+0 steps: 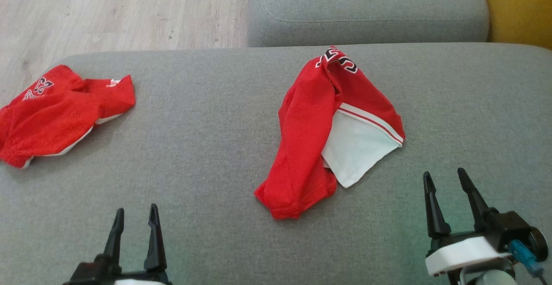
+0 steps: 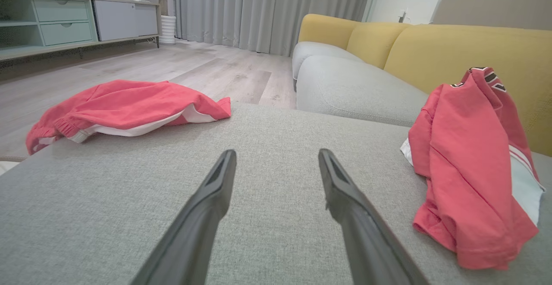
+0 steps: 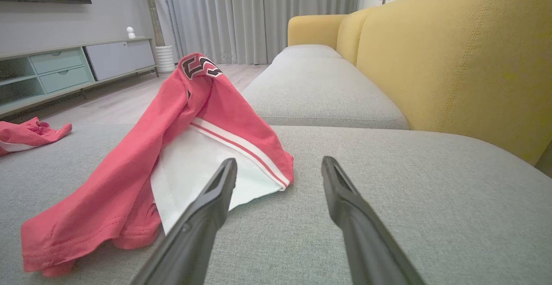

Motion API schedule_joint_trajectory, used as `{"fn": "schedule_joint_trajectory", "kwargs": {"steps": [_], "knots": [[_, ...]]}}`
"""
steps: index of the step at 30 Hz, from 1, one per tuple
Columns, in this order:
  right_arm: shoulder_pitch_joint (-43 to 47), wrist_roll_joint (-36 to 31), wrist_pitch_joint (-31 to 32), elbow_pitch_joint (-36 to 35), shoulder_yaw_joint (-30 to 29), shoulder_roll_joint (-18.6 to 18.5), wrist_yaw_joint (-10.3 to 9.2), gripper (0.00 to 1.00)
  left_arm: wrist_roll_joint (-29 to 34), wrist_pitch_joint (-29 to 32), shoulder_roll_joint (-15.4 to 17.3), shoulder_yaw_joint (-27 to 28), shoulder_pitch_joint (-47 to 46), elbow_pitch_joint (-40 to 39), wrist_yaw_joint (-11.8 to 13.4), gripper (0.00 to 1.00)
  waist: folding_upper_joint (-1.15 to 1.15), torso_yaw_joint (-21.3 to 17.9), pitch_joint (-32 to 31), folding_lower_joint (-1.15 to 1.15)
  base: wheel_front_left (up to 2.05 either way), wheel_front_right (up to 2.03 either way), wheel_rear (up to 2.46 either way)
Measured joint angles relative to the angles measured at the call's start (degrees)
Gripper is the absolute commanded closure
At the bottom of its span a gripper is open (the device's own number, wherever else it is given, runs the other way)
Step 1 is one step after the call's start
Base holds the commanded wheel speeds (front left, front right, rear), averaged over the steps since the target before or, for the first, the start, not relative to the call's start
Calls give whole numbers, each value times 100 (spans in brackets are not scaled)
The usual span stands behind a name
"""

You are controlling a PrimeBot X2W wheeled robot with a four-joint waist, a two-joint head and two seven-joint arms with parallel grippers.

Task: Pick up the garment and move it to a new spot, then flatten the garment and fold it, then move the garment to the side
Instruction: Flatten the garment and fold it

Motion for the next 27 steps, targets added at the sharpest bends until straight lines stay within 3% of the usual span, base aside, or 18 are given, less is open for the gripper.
{"fn": "schedule_joint_trajectory", "kwargs": {"steps": [13,21,27], "knots": [[-1,25,0,155,159,31,0,0,164,0,-21,42,5,-101,-125,0,0,9,-9,1,0,0,0],[-238,544,20,200,578,35,0,0,212,0,-21,-91,3,-205,-142,0,0,-43,1,0,0,0,0],[-876,1141,1386,639,694,32,0,0,208,0,-22,-218,-15,-235,-141,0,0,-1,50,1,0,0,0]]}}
